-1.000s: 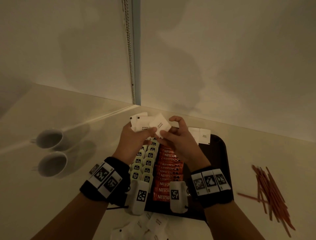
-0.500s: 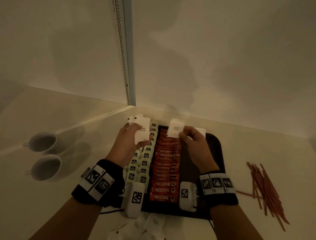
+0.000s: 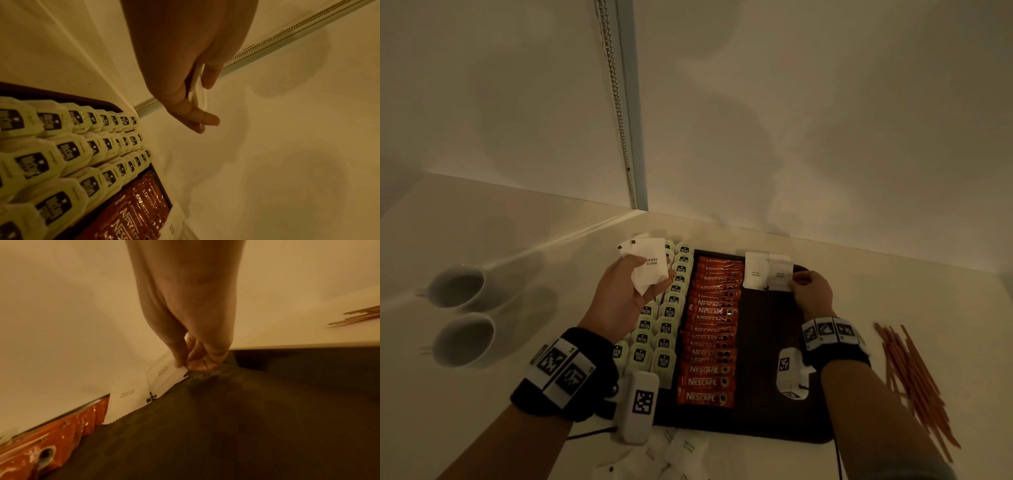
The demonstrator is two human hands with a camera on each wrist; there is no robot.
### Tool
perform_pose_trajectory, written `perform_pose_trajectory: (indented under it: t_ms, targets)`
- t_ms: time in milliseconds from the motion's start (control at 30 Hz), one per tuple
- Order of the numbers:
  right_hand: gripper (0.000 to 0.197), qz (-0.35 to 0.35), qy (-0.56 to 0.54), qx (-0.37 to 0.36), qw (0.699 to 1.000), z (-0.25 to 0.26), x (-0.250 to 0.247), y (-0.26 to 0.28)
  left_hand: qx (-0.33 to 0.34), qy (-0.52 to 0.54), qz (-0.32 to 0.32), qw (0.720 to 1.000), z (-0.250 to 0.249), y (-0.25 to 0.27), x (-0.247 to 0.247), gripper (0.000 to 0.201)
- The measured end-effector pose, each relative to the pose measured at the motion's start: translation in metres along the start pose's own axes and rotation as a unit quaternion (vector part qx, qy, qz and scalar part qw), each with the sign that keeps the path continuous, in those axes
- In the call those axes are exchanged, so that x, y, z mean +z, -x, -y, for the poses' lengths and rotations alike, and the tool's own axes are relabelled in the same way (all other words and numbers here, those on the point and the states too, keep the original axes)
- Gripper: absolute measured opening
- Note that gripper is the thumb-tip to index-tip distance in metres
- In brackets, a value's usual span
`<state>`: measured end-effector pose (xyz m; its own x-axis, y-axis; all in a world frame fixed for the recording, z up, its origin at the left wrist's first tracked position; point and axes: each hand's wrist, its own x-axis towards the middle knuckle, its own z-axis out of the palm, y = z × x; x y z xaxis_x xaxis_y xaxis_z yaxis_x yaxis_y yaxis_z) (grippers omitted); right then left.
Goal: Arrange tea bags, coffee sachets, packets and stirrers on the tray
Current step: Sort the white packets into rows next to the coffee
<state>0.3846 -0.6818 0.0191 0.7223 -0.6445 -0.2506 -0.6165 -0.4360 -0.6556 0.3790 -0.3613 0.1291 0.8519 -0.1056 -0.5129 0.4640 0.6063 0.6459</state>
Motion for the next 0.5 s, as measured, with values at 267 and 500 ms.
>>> perform_pose_trajectory:
  t_ms: [267,500]
  targets:
    - [0.025,-0.024,0.048,-0.01,0.999,0.009,0.007,-0.002,0.005,-0.017,0.021,1.0,0.0,0.001,0.005,0.019]
    - [0.02,0.086,-0.121,-0.179,0.973,0.085,0.0,0.065,0.048,-0.081,0.028,0.995,0.0,0.003,0.007,0.019]
